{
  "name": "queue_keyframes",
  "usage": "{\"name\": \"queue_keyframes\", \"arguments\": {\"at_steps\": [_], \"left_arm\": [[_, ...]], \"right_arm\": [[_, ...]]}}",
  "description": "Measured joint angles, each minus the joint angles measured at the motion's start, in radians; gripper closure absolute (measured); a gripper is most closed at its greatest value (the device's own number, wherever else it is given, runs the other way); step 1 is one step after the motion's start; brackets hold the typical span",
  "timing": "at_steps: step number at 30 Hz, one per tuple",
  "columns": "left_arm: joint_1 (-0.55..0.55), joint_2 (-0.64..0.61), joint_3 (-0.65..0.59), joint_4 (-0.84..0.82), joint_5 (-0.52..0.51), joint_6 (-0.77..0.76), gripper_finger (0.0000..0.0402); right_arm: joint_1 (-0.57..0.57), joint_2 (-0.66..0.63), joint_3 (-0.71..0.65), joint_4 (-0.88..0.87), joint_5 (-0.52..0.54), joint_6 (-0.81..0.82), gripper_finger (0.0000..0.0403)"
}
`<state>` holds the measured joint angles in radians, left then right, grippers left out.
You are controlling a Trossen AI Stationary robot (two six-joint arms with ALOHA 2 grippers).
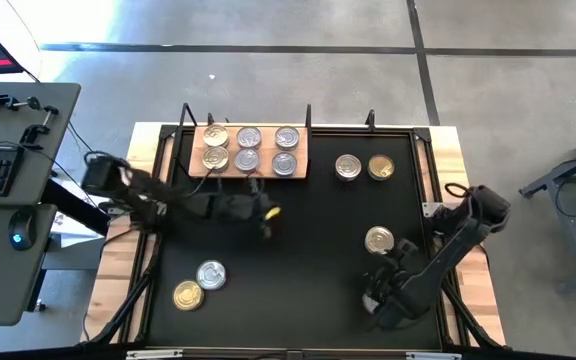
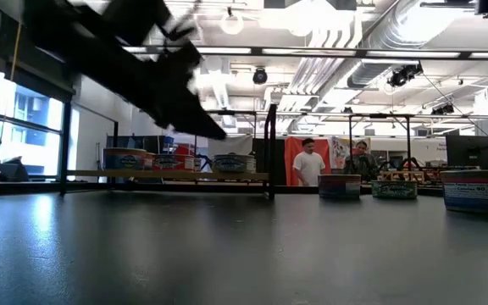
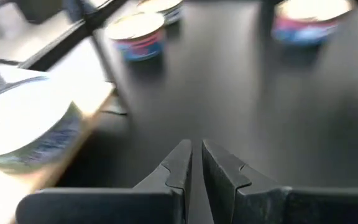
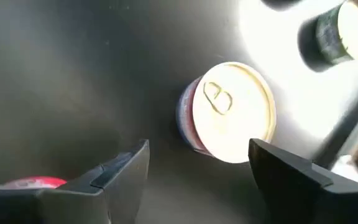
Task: Stack canned seafood by type on shelf
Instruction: Put the green tuna can on the shelf
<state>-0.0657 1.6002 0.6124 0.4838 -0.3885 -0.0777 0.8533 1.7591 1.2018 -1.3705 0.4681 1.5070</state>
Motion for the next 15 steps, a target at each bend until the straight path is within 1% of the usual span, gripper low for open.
{"name": "queue_keyframes", "arguments": {"at_steps": [3, 7, 11, 15], "left_arm": [[0.091, 0.078, 0.059, -0.002, -0.004, 0.081, 0.0371], [0.187, 0.154, 0.144, 0.001, -0.016, 0.161, 0.0371], [0.257, 0.206, 0.227, -0.017, -0.017, 0.237, 0.0371], [0.278, 0.205, 0.295, -0.086, -0.02, 0.274, 0.0371]], "right_arm": [[0.005, -0.021, -0.071, 0.073, 0.06, 0.079, 0.0137], [-0.02, -0.021, -0.123, 0.153, 0.136, 0.083, 0.0137], [-0.055, -0.021, -0.156, 0.206, 0.154, 0.044, 0.0137], [-0.082, -0.021, -0.164, 0.228, 0.158, -0.002, 0.0137]]}}
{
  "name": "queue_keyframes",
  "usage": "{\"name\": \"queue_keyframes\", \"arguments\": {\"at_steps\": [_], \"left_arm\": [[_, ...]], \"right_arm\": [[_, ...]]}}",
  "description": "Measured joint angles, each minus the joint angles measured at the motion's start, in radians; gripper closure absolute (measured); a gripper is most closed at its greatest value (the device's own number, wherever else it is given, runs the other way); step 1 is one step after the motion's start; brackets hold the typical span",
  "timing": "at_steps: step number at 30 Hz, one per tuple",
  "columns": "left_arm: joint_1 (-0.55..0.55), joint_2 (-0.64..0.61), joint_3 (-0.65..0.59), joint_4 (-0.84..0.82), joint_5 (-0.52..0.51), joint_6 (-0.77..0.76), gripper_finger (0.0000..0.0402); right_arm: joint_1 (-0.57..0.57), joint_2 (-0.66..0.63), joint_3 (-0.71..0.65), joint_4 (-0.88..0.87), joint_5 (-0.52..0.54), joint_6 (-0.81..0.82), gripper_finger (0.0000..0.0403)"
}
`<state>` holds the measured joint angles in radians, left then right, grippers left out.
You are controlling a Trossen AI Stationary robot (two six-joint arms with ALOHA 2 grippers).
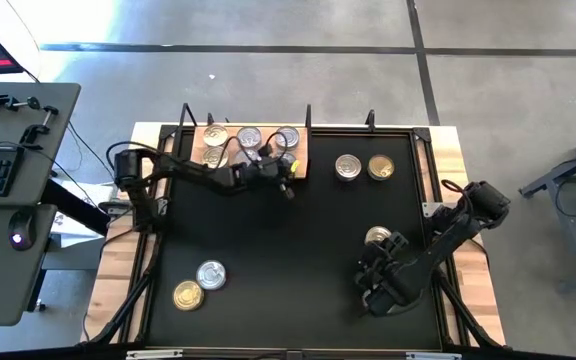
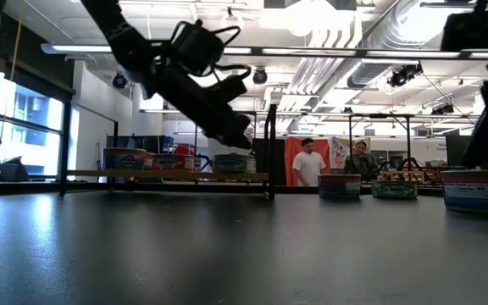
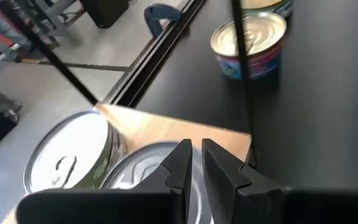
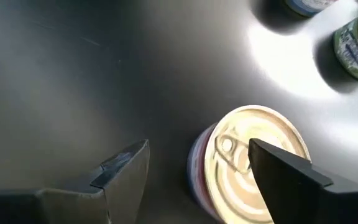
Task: Stack canned seafood by type on shelf
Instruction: Put the green tuna can on the shelf, then stack the blue tuna can on top of the blue tuna can on the shelf
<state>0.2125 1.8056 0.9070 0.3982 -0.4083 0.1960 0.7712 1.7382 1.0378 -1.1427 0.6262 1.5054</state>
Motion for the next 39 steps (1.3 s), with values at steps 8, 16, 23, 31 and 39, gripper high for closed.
{"name": "queue_keyframes", "arguments": {"at_steps": [8, 16, 23, 31, 39], "left_arm": [[-0.062, -0.116, 0.025, -0.287, 0.026, -0.043, 0.0371], [0.003, -0.08, 0.024, -0.414, 0.167, -0.102, 0.0371], [0.031, -0.036, 0.024, -0.309, 0.133, -0.055, 0.0371], [-0.014, -0.093, 0.024, -0.301, 0.13, -0.062, 0.0371], [-0.055, -0.092, 0.024, -0.29, 0.134, -0.062, 0.0371]], "right_arm": [[-0.008, 0.0, 0.0, 0.079, 0.056, -0.078, 0.0137], [-0.018, 0.0, 0.0, 0.14, 0.17, -0.16, 0.0137], [-0.021, 0.0, 0.0, 0.166, 0.177, -0.163, 0.0137], [-0.02, 0.0, 0.0, 0.166, 0.216, -0.163, 0.0137], [-0.021, 0.0, 0.0, 0.172, 0.268, -0.169, 0.0137]]}}
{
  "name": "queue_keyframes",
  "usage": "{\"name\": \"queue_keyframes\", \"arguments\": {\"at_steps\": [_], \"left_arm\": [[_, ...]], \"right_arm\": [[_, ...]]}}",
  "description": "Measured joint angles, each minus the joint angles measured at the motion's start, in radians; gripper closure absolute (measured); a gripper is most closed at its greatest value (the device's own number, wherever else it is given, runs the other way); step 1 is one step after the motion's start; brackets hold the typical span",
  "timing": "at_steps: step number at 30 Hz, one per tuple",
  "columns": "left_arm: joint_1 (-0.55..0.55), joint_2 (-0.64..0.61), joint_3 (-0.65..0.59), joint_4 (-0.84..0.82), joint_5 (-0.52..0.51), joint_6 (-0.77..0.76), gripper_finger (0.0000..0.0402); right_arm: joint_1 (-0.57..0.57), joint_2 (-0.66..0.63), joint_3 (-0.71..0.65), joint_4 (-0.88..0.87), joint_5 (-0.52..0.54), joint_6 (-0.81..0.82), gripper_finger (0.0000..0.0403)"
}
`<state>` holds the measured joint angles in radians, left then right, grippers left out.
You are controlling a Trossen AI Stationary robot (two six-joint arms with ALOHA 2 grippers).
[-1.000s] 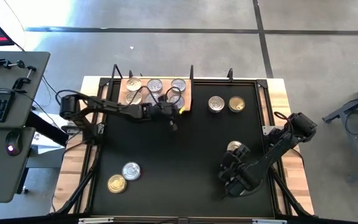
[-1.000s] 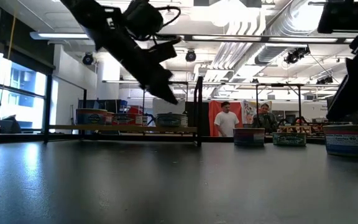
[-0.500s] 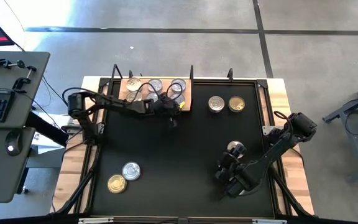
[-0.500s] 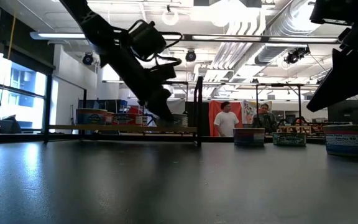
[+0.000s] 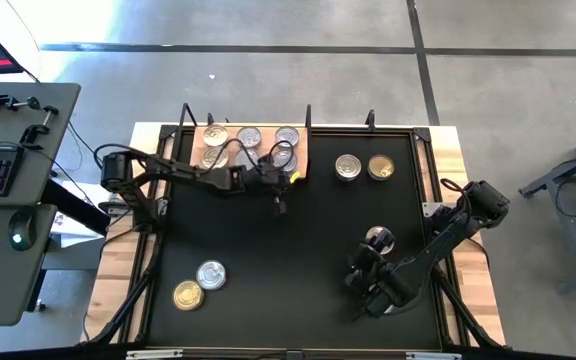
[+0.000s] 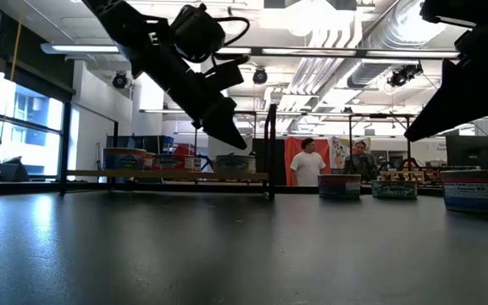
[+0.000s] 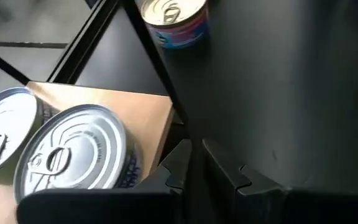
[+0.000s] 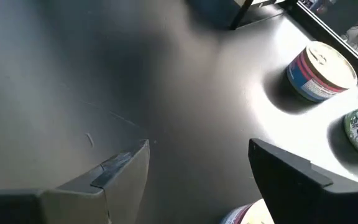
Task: Stack canned seafood by type on shelf
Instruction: Stack the blue tuna can on top of the blue tuna can on the shelf
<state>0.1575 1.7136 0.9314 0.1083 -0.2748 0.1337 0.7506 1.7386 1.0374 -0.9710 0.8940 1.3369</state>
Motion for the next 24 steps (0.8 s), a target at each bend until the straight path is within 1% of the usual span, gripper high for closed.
{"name": "queue_keyframes", "arguments": {"at_steps": [4, 6, 13, 17, 20, 22, 24], "left_arm": [[-0.006, 0.0, 0.0, 0.02, 0.001, 0.0, 0.0371], [-0.008, 0.0, 0.0, 0.016, 0.001, 0.0, 0.0371], [-0.007, 0.0, 0.0, 0.019, 0.003, 0.0, 0.0371], [-0.007, 0.0, 0.0, 0.018, 0.002, 0.0, 0.0371], [-0.007, 0.0, 0.0, 0.017, 0.002, 0.0, 0.0371], [-0.007, 0.0, 0.0, 0.018, 0.002, 0.0, 0.0371], [-0.007, 0.0, 0.0, 0.017, 0.002, 0.0, 0.0371]], "right_arm": [[-0.004, 0.0, 0.0, 0.001, 0.087, -0.034, 0.0137], [-0.015, 0.0, 0.0, 0.003, 0.112, -0.057, 0.0137], [-0.059, 0.0, 0.0, 0.031, 0.112, -0.065, 0.0137], [-0.078, 0.0, 0.0, 0.061, 0.112, -0.111, 0.0137], [-0.086, 0.0, 0.0, 0.067, 0.112, -0.112, 0.0137], [-0.09, 0.0, 0.011, 0.027, 0.093, -0.077, 0.0137], [-0.09, -0.003, 0.046, -0.077, 0.039, -0.004, 0.0137]]}}
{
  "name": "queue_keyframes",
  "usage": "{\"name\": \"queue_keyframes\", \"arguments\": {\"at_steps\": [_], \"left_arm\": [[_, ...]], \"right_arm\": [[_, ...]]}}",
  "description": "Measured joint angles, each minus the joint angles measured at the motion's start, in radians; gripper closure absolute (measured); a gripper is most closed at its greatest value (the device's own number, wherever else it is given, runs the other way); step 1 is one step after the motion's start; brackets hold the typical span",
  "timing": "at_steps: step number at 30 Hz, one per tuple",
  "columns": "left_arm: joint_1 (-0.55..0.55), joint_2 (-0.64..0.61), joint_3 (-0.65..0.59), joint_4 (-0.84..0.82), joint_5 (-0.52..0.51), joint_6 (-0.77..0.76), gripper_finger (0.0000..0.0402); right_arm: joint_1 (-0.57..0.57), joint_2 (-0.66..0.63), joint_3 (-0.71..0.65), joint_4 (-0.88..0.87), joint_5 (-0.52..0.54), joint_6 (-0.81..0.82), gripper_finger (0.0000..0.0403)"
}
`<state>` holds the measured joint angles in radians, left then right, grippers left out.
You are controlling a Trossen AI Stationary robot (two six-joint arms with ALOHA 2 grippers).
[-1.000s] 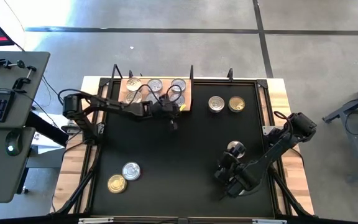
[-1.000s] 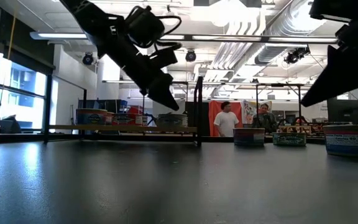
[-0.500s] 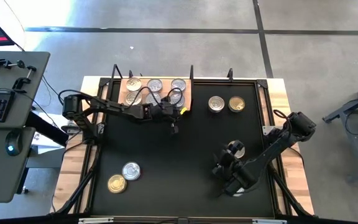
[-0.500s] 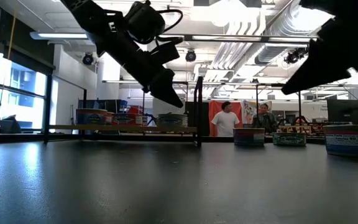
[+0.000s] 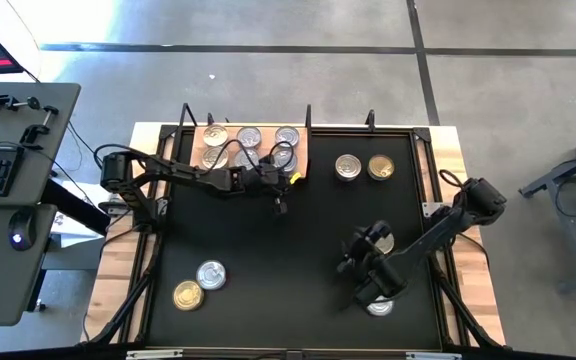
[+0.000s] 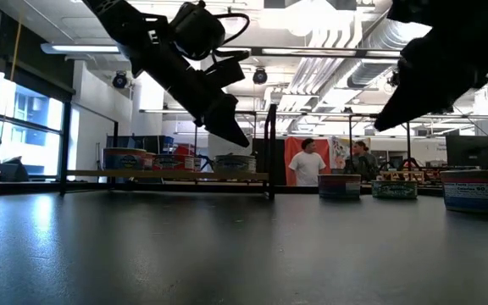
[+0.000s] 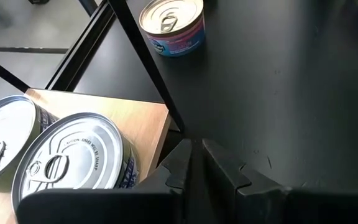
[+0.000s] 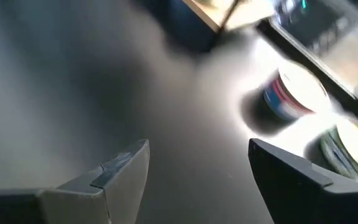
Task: Stack canned seafood by type on shelf
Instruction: Stack the blue tuna can on top of the blue tuna can on the shelf
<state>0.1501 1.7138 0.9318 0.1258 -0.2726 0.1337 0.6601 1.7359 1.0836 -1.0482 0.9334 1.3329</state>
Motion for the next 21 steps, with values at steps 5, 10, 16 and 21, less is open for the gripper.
{"name": "queue_keyframes", "arguments": {"at_steps": [5, 10, 16, 21], "left_arm": [[0.0, 0.0, 0.0, 0.001, 0.0, 0.0, 0.0371], [0.0, 0.0, 0.0, 0.002, 0.0, 0.0, 0.0371], [0.0, 0.0, 0.0, 0.002, 0.0, 0.0, 0.0371], [0.0, 0.0, 0.0, 0.003, 0.0, 0.0, 0.0371]], "right_arm": [[-0.001, -0.026, 0.121, -0.392, -0.202, 0.192, 0.0137], [-0.029, -0.086, 0.137, -0.473, -0.194, 0.214, 0.0137], [-0.11, -0.103, 0.044, -0.375, -0.035, 0.316, 0.0137], [-0.257, -0.134, -0.073, -0.359, -0.111, 0.111, 0.0137]]}}
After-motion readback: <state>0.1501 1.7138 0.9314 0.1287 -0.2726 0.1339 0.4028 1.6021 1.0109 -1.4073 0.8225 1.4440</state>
